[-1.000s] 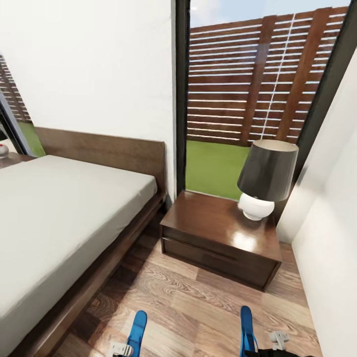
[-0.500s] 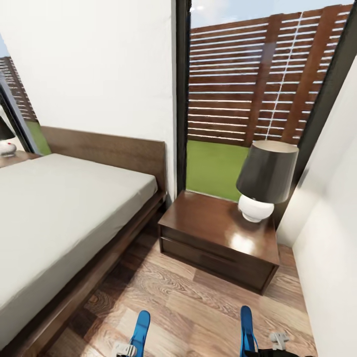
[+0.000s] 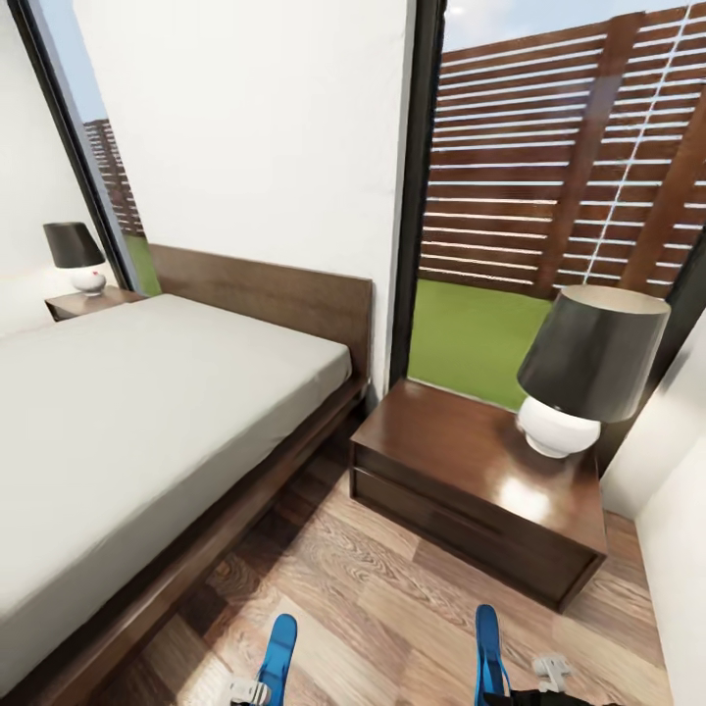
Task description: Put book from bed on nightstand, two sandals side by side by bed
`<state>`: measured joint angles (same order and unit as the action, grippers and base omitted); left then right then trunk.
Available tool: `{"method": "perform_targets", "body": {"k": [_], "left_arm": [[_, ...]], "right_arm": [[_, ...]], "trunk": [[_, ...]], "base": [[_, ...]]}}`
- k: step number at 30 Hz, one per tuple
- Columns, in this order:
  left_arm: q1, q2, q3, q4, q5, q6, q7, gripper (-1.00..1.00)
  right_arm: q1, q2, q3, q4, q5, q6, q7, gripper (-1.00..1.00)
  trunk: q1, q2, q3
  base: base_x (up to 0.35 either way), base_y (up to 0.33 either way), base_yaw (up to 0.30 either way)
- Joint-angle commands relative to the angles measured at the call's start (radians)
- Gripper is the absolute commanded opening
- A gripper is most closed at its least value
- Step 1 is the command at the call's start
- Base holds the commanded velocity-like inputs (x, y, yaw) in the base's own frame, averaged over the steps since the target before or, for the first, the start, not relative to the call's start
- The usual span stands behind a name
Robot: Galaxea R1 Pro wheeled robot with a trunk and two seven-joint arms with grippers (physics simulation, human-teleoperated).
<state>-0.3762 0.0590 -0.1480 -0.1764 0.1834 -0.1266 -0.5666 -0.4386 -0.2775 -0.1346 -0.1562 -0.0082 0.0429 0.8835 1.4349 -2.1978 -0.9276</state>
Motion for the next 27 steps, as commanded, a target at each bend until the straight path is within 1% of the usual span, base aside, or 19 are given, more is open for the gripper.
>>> {"method": "perform_targets", "body": {"k": [1,27], "left_arm": [[-0.001,0.0,-0.009,0.002,0.008,-0.005,-0.001,-1.0],[-0.001,0.001,-0.009,0.002,0.008,-0.005,-0.002,-1.0]], "right_arm": [[0.0,0.0,-0.005,0.0,-0.001,0.005,0.005,-1.0],[0.0,0.0,-0.005,0.0,-0.003,0.005,0.005,-1.0]], "trunk": [[0.0,0.0,-0.001],[0.0,0.0,-0.001]], "base": [[0.0,0.0,0.297],[0.0,0.0,0.297]]}}
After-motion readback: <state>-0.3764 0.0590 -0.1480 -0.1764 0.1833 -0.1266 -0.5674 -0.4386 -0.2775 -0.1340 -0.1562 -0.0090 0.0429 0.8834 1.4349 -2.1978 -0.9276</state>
